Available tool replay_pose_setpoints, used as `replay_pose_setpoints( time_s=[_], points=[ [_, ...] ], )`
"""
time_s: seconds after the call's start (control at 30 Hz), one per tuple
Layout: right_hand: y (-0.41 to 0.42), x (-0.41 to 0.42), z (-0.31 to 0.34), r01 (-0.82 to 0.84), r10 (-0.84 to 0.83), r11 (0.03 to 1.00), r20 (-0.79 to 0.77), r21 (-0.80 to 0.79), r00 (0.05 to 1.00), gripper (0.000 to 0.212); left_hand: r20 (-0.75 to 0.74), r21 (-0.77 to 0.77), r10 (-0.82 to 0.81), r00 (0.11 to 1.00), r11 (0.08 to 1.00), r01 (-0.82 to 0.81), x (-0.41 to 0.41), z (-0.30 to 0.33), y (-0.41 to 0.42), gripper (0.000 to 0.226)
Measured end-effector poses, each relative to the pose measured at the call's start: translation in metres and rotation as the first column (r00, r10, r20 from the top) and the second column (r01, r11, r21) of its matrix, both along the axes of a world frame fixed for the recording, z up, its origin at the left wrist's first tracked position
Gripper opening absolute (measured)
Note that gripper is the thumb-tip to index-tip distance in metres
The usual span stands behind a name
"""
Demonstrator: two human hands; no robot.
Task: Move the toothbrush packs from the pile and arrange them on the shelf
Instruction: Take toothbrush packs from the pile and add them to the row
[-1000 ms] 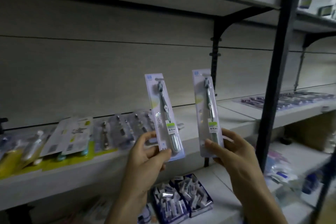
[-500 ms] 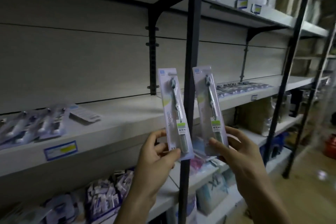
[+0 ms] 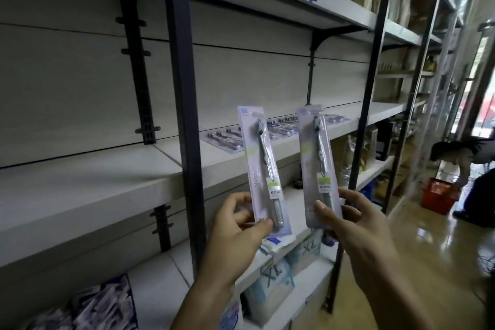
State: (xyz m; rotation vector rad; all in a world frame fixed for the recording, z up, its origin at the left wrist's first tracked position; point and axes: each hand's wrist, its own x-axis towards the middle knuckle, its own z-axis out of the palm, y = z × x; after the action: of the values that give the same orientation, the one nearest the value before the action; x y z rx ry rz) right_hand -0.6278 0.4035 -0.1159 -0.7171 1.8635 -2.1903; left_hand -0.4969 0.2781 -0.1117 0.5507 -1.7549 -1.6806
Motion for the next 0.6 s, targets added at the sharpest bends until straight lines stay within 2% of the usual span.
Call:
replay_pose_setpoints(
  time_s=[0.13, 0.23, 0.4, 0.6],
  points=[
    [-0.012, -0.058, 0.002, 0.025, -0.024, 1.0, -0.021, 0.011, 0.999, 0.035, -0.039, 0.029, 0.006, 0.999, 1.0, -0.005, -0.058, 0.004, -0.013, 0.03],
    [-0.027, -0.104, 0.006, 0.018, -0.016, 0.999, -0.045, 0.047, 0.999, 0.044, -0.063, 0.034, 0.006, 0.998, 0.999, -0.004, -0.103, 0.01, -0.025, 0.029],
    [-0.047, -0.173, 0.009, -0.023, 0.029, 0.997, -0.085, 0.07, 0.996, 0.028, -0.118, 0.05, 0.032, 0.993, 0.998, -0.027, -0.174, 0.017, -0.045, 0.029],
    [-0.043, -0.253, 0.01, 0.001, 0.005, 0.996, -0.067, 0.084, 0.998, 0.027, -0.125, 0.077, 0.096, 0.987, 0.993, -0.087, -0.261, 0.013, -0.049, 0.029]
  ],
)
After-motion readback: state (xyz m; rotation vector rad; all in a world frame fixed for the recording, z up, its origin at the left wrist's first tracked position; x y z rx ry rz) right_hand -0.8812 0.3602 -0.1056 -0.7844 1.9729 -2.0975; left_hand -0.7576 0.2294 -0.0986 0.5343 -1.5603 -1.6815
